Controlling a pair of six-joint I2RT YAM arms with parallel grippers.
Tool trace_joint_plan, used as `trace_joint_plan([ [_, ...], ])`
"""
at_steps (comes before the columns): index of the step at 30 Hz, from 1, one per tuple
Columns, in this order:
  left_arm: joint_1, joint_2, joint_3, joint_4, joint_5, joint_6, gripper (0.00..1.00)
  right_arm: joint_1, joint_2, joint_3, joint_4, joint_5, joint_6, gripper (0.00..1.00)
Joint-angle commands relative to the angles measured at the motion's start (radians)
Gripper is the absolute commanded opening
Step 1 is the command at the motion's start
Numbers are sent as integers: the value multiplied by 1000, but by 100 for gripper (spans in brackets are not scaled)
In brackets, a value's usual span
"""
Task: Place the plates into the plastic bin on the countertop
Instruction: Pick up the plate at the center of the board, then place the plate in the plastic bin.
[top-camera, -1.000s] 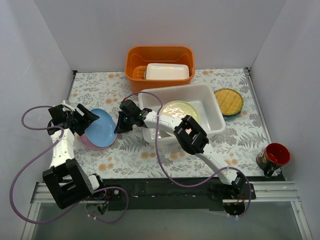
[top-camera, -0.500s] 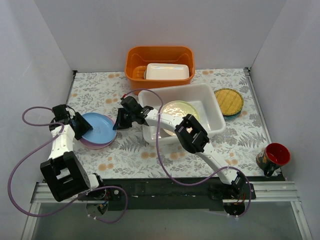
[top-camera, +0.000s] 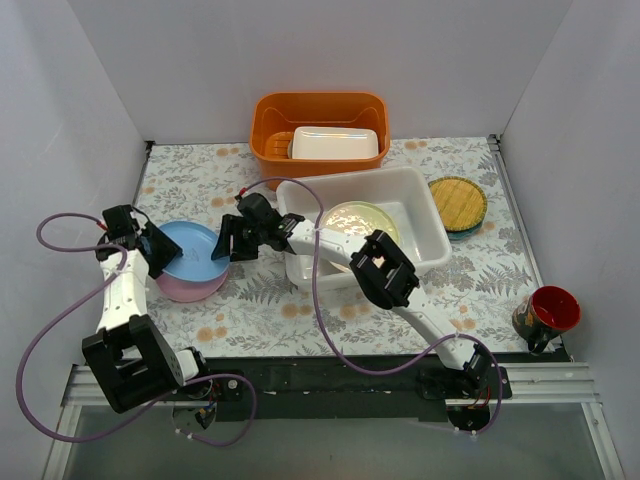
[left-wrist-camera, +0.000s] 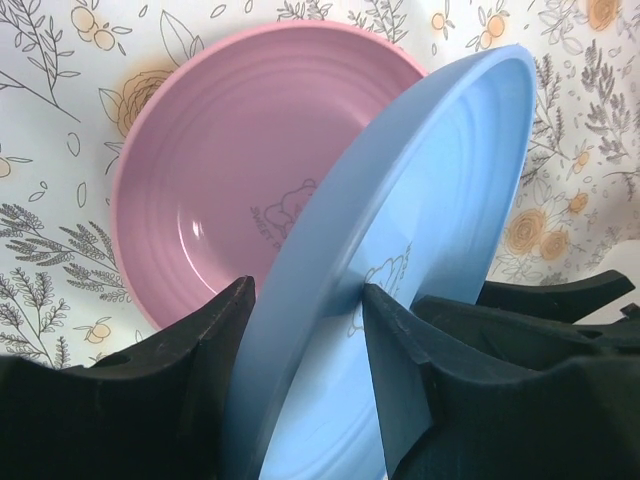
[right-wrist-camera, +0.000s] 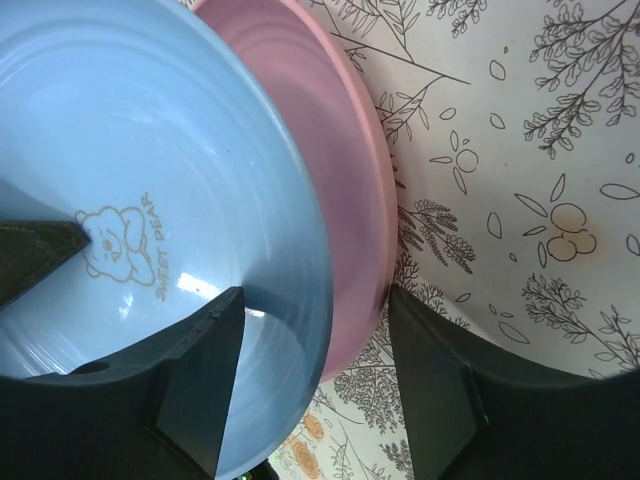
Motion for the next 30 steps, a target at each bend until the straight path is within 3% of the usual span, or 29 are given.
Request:
trace_joint_plan([
  [1, -5, -40, 59, 3, -4, -33, 0, 9, -80, -13, 34, -2, -13, 72],
  [10, -3, -41, 79, -38, -83, -42, 0, 12, -146, -2, 26, 11, -34, 85],
  [20, -3, -98, 93, -87, -116, -54, 0, 19, -312, -56, -12, 37, -102, 88],
  [30, -5, -176, 64, -109, -61, -59, 0, -4, -599, -232, -271, 341, -254, 87],
])
